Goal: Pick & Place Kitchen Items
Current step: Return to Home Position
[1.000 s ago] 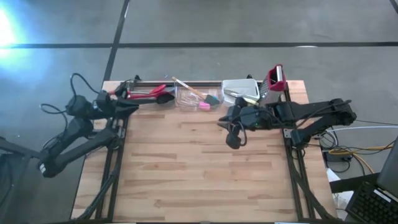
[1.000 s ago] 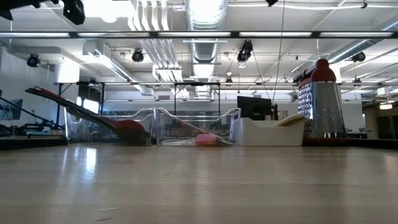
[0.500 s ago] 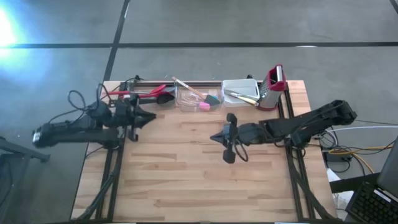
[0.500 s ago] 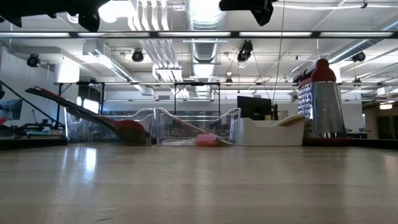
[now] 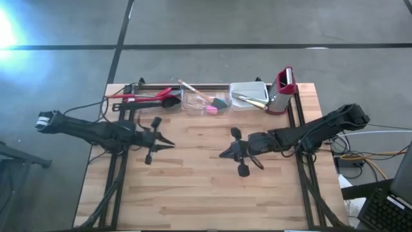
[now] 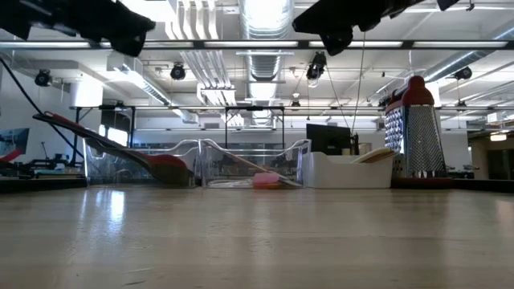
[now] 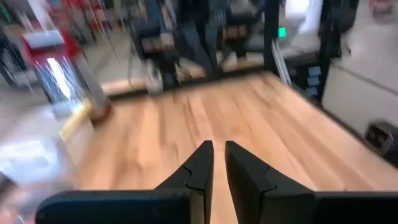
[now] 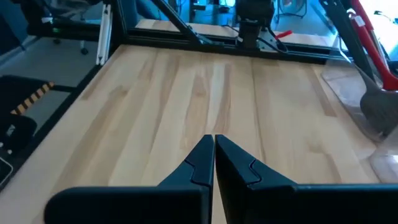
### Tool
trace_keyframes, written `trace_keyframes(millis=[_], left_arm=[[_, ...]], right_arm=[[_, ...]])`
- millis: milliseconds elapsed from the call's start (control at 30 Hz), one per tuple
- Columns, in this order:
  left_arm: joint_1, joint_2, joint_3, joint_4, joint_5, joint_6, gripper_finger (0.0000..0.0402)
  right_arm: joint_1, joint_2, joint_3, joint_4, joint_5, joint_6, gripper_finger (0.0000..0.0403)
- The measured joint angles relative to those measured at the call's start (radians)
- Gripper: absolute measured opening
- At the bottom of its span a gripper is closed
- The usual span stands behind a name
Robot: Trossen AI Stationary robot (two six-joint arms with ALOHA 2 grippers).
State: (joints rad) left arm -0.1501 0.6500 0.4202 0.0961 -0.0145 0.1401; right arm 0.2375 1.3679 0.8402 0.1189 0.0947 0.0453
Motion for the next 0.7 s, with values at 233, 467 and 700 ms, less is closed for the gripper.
trace_keyframes(millis=[233,467,700], left_arm=[[0.0,0.046,-0.003,-0.072,0.04,-0.043,0.0044],[0.0,0.08,-0.015,-0.071,0.02,-0.06,0.0032],[0.0,0.103,-0.016,-0.08,0.019,-0.061,0.0037]], right_arm=[[0.0,0.01,-0.085,0.122,-0.016,0.007,0.0008],[0.0,0.006,-0.167,0.259,-0.069,-0.022,0.0008],[0.0,0.009,-0.194,0.252,-0.069,-0.021,0.0008]])
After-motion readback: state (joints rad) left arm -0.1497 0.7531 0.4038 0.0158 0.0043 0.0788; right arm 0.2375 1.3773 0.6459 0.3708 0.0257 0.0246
